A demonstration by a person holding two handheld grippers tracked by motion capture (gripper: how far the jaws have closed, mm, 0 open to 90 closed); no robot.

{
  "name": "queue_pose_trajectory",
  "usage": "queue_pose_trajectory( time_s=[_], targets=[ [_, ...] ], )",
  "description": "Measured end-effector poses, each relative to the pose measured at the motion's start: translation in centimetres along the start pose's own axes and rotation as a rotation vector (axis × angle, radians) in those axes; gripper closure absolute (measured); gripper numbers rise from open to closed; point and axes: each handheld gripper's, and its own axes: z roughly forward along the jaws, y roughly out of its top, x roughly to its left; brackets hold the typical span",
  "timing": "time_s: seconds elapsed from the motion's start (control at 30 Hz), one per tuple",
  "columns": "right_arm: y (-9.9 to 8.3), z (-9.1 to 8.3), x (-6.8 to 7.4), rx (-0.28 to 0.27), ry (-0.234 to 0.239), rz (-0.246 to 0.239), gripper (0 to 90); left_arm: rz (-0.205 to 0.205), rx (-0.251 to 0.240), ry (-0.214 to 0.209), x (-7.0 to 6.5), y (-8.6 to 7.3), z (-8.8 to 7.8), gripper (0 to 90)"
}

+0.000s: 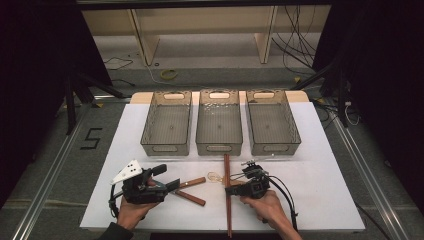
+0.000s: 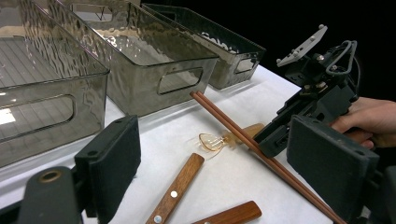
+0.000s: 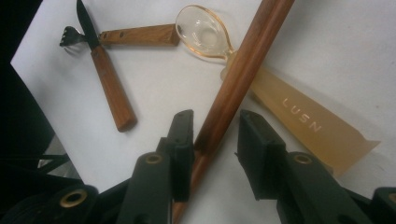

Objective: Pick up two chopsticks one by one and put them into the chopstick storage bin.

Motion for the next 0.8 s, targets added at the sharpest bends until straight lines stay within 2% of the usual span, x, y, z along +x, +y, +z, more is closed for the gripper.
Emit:
queue_pose_trajectory(
  time_s=[0.23, 0.8],
  targets=[
    [-0.04, 0.28, -0.42, -0.006, 0.027, 0.033, 69.2, 0.0, 0.0, 0.001, -0.03, 0.0, 0.03, 17.1],
    [-0.09, -0.1, -0.74, -0.029, 0.051, 0.059, 76.8, 0.007, 0.005, 0.003, -0.08, 0.0, 0.06, 17.1]
  ],
)
